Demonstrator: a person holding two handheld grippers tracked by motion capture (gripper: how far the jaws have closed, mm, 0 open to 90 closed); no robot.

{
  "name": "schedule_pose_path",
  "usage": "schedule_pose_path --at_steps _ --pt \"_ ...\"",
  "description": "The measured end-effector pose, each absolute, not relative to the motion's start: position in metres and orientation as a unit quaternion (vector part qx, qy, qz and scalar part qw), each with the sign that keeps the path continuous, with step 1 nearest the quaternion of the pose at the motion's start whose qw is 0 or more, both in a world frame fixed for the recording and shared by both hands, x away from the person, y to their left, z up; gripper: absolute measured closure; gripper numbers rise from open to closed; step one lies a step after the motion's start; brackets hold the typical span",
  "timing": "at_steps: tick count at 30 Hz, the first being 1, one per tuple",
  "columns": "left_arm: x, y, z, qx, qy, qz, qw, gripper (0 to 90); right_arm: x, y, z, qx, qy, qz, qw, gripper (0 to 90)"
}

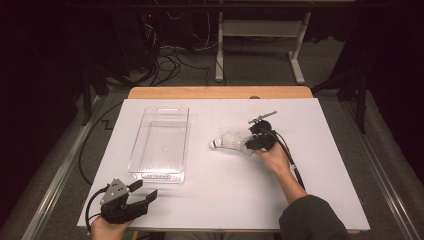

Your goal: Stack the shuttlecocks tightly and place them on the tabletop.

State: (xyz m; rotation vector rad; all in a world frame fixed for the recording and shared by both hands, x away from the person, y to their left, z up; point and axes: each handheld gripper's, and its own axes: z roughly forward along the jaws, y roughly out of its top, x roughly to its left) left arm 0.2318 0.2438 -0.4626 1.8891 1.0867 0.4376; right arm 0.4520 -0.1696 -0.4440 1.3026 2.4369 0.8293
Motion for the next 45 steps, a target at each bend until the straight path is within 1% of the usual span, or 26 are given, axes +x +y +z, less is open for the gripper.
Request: schedule_pose_path --at_steps 7,12,14,19,24,31,45 --pt "0.232 0.244 -0.463 0.762 0.438 0.176 0.443 35.2 0.451 -0.178 -0.44 0.455 0.835 0.282 0.127 59.6" --pt "0.232 0.244 -0.463 0.762 0.438 0.176 0.443 35.2 0.45 -0.183 -0.437 0.456 0.836 0.277 0.126 59.9" --pt "0.232 0.244 -0.463 0.762 0.438 0.176 0.443 35.2 0.449 -0.184 -0.436 0.457 0.837 0.274 0.127 61.3" --pt "0.232 0.244 -0.463 0.762 0.438 0.176 0.443 35.2 0.448 -0.188 -0.433 0.457 0.837 0.272 0.13 72.7" --pt "0.232 0.243 -0.463 0.762 0.438 0.176 0.443 35.2 0.449 -0.187 -0.433 0.46 0.834 0.272 0.137 79.4" --pt "0.232 0.243 -0.463 0.763 0.438 0.176 0.443 35.2 0.452 -0.185 -0.435 0.458 0.834 0.273 0.144 82.4" --pt "0.232 0.243 -0.463 0.763 0.436 0.176 0.444 35.2 0.457 -0.172 -0.43 0.451 0.836 0.274 0.148 82.6"
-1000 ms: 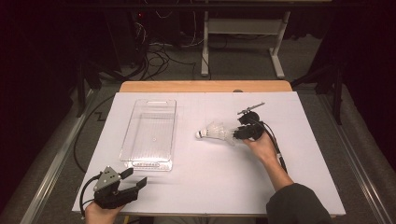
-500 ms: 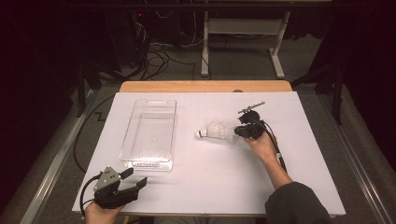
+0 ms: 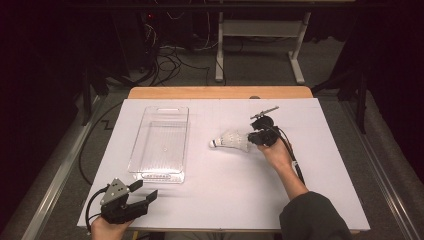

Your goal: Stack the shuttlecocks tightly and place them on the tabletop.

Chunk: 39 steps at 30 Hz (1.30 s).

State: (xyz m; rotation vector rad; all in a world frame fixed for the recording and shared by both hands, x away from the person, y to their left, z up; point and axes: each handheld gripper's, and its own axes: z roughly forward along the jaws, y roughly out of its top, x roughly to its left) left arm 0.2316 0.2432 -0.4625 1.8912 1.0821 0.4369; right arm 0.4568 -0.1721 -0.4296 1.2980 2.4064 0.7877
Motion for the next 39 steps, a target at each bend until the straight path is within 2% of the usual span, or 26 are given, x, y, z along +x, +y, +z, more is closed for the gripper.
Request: schedule_pose_path --at_steps 19,39 --pt "0.231 0.243 -0.462 0.764 0.434 0.176 0.444 35.2 0.46 -0.158 -0.429 0.445 0.837 0.283 0.143 81.6" --pt "0.231 0.243 -0.462 0.764 0.434 0.176 0.444 35.2 0.455 -0.166 -0.427 0.453 0.833 0.287 0.133 70.2"
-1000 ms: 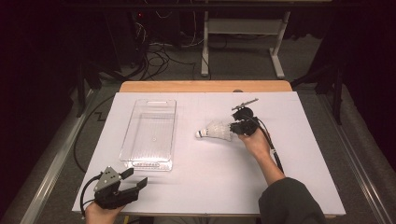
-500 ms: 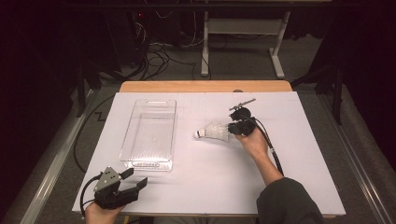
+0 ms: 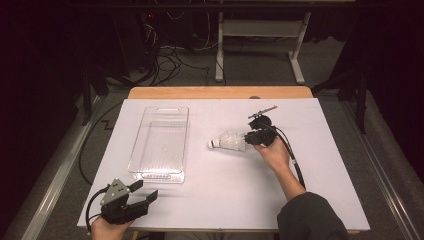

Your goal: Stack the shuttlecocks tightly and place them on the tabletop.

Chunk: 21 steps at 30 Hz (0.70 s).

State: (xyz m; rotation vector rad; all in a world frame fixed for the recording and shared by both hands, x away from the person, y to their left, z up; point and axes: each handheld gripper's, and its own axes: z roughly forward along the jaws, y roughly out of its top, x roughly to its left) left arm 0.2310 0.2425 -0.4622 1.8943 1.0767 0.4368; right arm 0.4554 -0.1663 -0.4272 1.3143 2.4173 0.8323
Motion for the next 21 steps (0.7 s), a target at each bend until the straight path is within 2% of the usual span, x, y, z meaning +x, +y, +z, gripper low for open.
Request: schedule_pose_path --at_steps 21 --pt "0.231 0.2429 -0.4622 0.763 0.435 0.177 0.444 35.2 0.4517 -0.1759 -0.424 0.456 0.828 0.298 0.134 65.2"
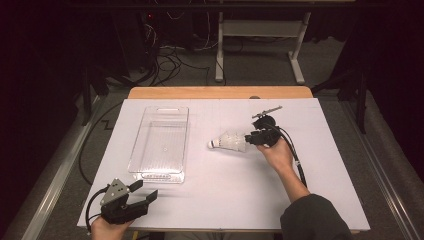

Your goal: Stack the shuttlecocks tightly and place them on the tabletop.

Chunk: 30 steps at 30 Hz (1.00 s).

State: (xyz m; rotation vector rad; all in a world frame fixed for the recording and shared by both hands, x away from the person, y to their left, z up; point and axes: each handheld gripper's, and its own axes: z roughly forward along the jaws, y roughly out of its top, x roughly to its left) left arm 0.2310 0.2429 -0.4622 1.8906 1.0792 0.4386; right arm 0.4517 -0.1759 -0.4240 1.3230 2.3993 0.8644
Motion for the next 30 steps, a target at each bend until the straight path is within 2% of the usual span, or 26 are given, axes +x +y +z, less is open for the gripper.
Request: schedule_pose_path --at_steps 30 --pt "0.232 0.245 -0.463 0.759 0.439 0.174 0.449 35.2 0.434 -0.194 -0.418 0.461 0.813 0.327 0.137 59.7"
